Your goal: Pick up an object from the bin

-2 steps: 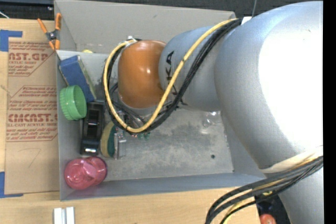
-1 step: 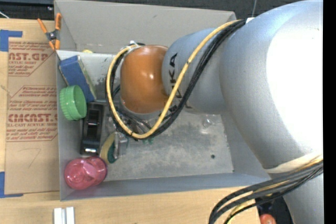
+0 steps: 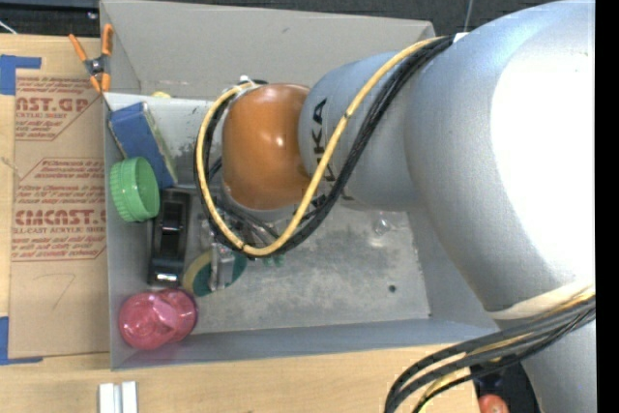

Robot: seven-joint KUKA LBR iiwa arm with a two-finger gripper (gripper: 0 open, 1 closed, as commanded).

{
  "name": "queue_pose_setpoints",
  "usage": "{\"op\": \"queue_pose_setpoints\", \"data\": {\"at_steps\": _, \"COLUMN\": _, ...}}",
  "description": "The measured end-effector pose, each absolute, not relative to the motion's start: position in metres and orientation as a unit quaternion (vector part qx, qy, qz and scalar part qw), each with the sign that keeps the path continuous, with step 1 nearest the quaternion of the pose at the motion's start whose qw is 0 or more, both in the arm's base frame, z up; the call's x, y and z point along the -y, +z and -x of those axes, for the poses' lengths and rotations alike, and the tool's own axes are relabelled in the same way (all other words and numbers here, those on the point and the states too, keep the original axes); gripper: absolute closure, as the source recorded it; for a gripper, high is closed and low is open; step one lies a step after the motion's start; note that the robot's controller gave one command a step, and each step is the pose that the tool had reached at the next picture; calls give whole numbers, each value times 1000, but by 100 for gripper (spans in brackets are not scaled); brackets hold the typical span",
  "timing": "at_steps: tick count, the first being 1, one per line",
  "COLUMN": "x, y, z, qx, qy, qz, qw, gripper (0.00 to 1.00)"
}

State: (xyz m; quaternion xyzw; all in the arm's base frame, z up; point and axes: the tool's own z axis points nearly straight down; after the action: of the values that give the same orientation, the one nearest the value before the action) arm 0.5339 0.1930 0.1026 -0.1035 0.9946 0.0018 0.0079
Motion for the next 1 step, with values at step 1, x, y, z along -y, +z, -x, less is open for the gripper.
{"op": "queue_pose_setpoints", "data": {"at_steps": 1, "x": -204, "y": 216, "z": -527, "qx": -995, "qy": 3, "qz": 100, "qw": 10, "gripper": 100}}
